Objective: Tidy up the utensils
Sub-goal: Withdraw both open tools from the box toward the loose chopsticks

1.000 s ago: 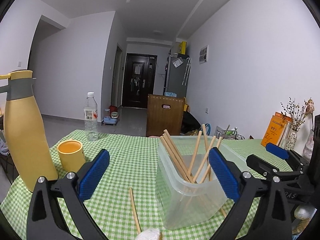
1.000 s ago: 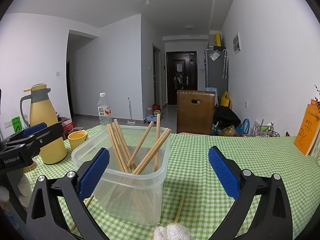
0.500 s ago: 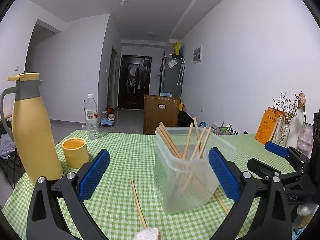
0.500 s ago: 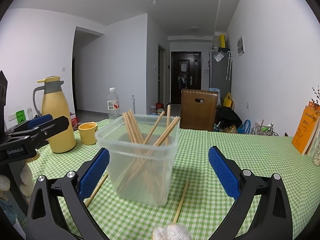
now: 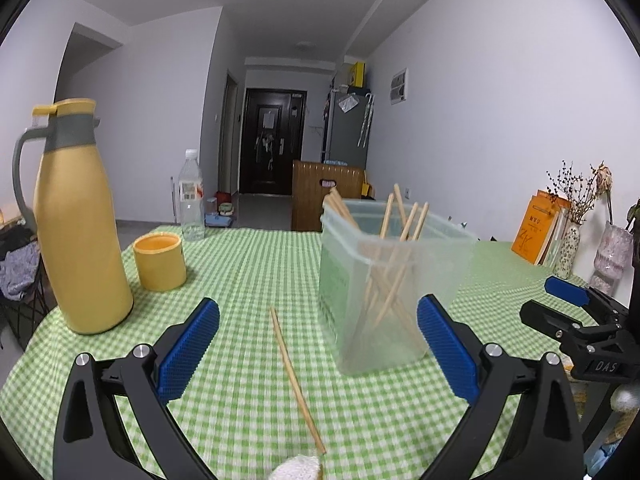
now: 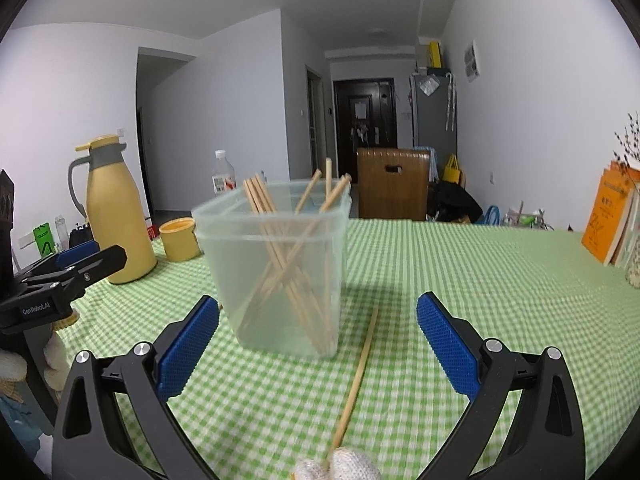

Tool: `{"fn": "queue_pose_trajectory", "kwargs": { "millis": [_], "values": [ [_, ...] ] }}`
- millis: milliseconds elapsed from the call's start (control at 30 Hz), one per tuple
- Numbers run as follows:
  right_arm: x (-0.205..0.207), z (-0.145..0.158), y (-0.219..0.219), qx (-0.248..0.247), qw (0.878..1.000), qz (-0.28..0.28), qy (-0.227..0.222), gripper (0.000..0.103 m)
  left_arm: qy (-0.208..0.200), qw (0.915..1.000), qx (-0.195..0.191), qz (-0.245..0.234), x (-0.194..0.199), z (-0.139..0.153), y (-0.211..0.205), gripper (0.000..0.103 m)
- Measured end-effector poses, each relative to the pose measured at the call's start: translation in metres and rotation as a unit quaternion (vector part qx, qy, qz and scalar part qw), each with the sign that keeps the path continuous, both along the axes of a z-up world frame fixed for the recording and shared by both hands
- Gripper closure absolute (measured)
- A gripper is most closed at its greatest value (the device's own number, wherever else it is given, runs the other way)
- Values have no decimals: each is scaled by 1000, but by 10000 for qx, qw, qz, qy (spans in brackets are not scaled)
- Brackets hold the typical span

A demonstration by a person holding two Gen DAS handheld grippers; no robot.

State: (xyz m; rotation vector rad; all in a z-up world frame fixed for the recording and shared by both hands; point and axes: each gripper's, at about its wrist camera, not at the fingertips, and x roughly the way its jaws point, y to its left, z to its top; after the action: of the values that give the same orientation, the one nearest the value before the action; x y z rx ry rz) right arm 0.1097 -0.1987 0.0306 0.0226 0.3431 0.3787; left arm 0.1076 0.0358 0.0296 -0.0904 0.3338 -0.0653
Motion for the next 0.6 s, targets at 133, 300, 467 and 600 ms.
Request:
{"fn": "queue_pose_trajectory", "kwargs": {
  "millis": [133,300,467,600],
  "values": [
    [-1,-14,-3,-48,9997,-81,206,8,165,9999,-6,-14,2,-16,1,7],
    [2,-30,-6,-114,9983,-148,552,8,355,9994,32,0,8,-38,3,7],
    [7,-38,-10,-102,9967,-241,767,8,350,9994,-33,60,13,-53,8,7],
    [15,-42,-6,-99,9947,-194,1005,8,342,9994,-47,60,16,-57,11,7]
  ]
}}
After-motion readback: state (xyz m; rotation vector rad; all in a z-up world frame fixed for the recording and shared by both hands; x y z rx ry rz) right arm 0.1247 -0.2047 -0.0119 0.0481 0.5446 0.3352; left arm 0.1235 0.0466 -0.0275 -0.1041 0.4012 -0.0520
